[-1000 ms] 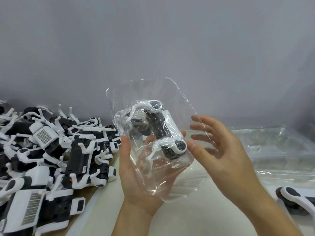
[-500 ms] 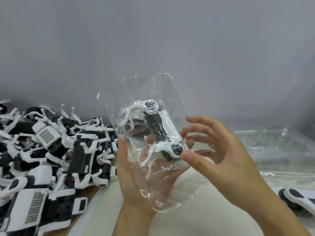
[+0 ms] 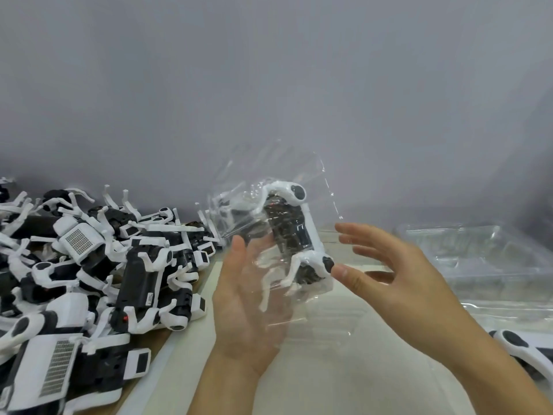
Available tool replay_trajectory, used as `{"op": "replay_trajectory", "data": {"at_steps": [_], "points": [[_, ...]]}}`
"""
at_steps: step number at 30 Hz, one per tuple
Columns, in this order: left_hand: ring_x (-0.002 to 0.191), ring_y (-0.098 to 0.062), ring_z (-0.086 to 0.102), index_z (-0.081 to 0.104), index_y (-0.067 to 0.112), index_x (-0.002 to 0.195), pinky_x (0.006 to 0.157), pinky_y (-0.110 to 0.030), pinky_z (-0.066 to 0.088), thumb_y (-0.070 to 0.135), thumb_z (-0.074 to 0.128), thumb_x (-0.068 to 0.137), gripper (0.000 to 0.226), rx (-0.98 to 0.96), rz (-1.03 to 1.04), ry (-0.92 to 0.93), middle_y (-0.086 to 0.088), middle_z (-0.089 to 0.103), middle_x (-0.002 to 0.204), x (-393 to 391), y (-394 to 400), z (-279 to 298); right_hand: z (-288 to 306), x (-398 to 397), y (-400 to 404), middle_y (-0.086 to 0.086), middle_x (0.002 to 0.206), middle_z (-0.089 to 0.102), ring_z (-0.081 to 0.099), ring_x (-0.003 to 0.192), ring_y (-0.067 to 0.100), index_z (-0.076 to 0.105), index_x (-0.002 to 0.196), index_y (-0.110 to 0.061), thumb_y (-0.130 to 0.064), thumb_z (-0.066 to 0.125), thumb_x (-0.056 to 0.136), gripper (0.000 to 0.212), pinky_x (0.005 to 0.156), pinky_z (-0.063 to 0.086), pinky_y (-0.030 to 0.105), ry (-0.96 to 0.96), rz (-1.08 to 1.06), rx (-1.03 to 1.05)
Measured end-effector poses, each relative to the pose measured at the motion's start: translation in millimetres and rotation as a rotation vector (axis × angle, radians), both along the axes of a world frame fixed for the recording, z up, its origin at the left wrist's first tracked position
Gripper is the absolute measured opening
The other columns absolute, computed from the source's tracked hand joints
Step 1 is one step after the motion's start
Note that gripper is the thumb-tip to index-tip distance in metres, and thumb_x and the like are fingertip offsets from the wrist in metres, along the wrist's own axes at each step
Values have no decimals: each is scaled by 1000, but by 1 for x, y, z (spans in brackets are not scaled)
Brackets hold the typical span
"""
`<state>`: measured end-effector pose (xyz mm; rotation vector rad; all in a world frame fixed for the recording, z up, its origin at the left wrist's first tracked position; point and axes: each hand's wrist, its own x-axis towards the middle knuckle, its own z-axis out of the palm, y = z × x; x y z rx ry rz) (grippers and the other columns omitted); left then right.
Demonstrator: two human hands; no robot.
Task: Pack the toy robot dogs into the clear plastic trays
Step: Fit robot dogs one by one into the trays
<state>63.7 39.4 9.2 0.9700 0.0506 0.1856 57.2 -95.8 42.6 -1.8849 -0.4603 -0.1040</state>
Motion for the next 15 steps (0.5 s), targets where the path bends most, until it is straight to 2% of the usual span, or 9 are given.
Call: {"op": "replay_trajectory", "data": {"at_steps": [1,3,5,6,8,9,11,13,15], "points": [[104,-38,66,71,13,119,89,-54,54,59,87,54,81,197,54,98,-19,67,122,-21,38,16,-1,1,-2,-27,119,61,53,117,-8,58,121,-51,-46,71,80,44,94,47,23,6,-25,-35],[112,-31,66,74,20,110,93,-51,53,58,85,57,66,65,7,-81,-10,70,120,-40,41,24,-2,4,-6,-27,118,61,53,116,-8,57,121,-49,-39,66,87,36,89,45,17,5,-63,-65],[106,-15,68,73,24,100,85,-35,57,58,74,64,49,308,60,-79,1,74,109,-43,50,28,-1,6,-11,-26,114,63,54,112,-11,59,118,-48,-36,62,91,30,82,44,11,-5,-101,-45],[103,-13,69,68,19,103,82,-32,56,57,69,67,52,411,39,-82,1,74,108,-42,50,27,0,8,-13,-26,111,64,55,108,-13,60,116,-48,-34,61,92,28,78,44,7,-13,-123,-18],[106,-16,68,60,14,108,85,-32,52,55,68,70,57,611,27,-134,-2,73,111,-42,57,28,3,10,-19,-28,105,67,58,100,-15,63,111,-47,-31,58,95,24,71,42,0,-32,-174,54],[108,-17,66,59,18,107,88,-32,51,57,70,68,57,734,31,-148,0,72,112,-42,62,31,5,11,-22,-28,103,67,60,99,-13,64,109,-46,-29,57,96,23,73,43,1,-41,-203,92],[113,-7,59,57,33,103,94,-25,44,71,71,56,62,1049,54,-38,17,68,112,-45,66,34,8,12,-27,-25,104,69,63,102,-4,66,108,-43,-24,54,98,24,87,50,17,-60,-265,168],[114,8,44,50,44,102,89,-19,37,81,66,45,69,1350,67,25,38,52,112,-48,63,34,11,12,-29,-21,103,70,64,103,0,66,106,-41,-21,52,98,26,93,52,36,-76,-326,217],[112,27,20,42,50,101,88,-18,26,83,63,42,70,1564,7,32,46,34,113,-51,60,35,13,11,-30,-20,103,70,64,102,0,67,105,-40,-20,52,98,26,93,53,40,-79,-355,236]]}}
